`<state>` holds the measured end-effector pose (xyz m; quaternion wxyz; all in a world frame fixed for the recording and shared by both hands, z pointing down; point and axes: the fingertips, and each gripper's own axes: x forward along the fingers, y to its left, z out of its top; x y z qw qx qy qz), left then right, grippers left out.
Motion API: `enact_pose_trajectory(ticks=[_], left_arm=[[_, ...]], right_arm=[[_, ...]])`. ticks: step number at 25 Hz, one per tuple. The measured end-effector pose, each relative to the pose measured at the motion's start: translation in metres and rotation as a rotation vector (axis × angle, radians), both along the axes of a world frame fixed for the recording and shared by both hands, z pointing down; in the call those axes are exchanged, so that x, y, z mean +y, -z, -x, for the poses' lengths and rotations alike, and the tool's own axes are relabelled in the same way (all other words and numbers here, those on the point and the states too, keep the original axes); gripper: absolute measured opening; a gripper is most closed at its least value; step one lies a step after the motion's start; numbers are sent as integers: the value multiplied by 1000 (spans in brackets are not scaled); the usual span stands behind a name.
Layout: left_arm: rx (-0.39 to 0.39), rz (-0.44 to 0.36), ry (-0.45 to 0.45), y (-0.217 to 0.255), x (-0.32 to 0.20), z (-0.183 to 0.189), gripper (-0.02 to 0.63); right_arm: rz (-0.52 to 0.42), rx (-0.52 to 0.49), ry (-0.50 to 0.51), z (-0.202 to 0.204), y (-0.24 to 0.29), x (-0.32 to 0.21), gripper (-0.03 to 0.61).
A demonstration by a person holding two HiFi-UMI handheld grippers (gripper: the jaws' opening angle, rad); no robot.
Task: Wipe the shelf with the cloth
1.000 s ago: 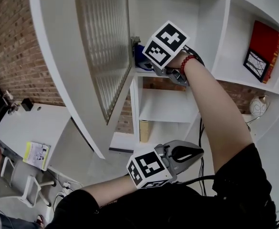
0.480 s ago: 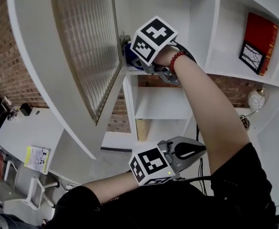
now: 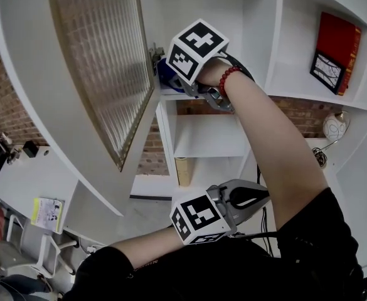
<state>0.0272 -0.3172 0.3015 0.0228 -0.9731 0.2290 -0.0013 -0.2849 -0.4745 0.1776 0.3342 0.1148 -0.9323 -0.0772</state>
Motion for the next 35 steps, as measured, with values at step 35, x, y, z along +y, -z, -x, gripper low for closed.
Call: enact_pose_trajectory(ticks=[35], left_arm=[[-6, 10, -67, -3, 9, -24, 3]], right_arm=[[48, -29, -133, -72, -1, -35, 54]])
